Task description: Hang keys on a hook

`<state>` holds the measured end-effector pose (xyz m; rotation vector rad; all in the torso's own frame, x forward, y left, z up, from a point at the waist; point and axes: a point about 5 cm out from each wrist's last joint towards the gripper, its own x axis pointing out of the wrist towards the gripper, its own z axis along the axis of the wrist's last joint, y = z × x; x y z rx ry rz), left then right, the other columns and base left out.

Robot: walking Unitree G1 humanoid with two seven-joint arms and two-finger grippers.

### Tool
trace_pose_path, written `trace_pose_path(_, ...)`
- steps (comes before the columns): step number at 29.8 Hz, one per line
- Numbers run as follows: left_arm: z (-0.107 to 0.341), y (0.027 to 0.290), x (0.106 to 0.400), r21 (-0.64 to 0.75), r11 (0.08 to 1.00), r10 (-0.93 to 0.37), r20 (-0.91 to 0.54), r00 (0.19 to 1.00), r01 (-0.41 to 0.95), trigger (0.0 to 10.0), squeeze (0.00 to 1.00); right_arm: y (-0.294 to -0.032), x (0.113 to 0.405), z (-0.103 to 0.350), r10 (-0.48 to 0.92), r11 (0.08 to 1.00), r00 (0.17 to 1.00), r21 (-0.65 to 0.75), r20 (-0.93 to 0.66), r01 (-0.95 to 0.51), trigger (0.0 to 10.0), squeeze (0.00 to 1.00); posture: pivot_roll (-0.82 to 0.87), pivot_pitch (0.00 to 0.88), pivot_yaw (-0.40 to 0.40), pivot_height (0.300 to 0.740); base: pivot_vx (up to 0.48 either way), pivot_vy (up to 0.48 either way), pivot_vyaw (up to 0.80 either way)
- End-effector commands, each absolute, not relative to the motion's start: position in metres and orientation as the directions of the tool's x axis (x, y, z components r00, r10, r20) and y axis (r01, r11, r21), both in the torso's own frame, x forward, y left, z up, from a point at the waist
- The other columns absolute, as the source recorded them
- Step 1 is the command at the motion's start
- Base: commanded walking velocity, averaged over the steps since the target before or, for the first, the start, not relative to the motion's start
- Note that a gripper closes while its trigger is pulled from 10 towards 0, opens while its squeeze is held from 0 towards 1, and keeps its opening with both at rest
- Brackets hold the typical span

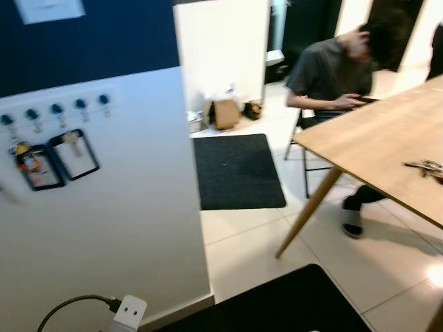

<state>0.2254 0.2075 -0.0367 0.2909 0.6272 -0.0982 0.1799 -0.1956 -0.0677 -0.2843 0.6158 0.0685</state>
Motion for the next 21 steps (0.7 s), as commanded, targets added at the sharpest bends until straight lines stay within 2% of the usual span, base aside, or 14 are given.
trace_pose_path(1,-0.0412,0.2073,0.2196,0.235,0.954,-0.003,-0.61,0.793,0.185,10.0,0.0,-0.194,0.1739,-0.0717,-0.024,0.963,0.799,-0.228,-0.601,-0.142,10.0,0.0,0.05,0.099,0.115,0.74,0.0,0.0,-0.77)
trace_pose_path(21,-0.0413,0.2062,0.2201,0.234,0.954,-0.005,-0.609,0.793,0.186,10.0,0.0,-0.1935,0.1737,-0.072,-0.023,0.963,0.797,-0.227,-0.603,-0.145,10.0,0.0,0.05,0.1,0.115,0.74,0.0,0.0,-0.78)
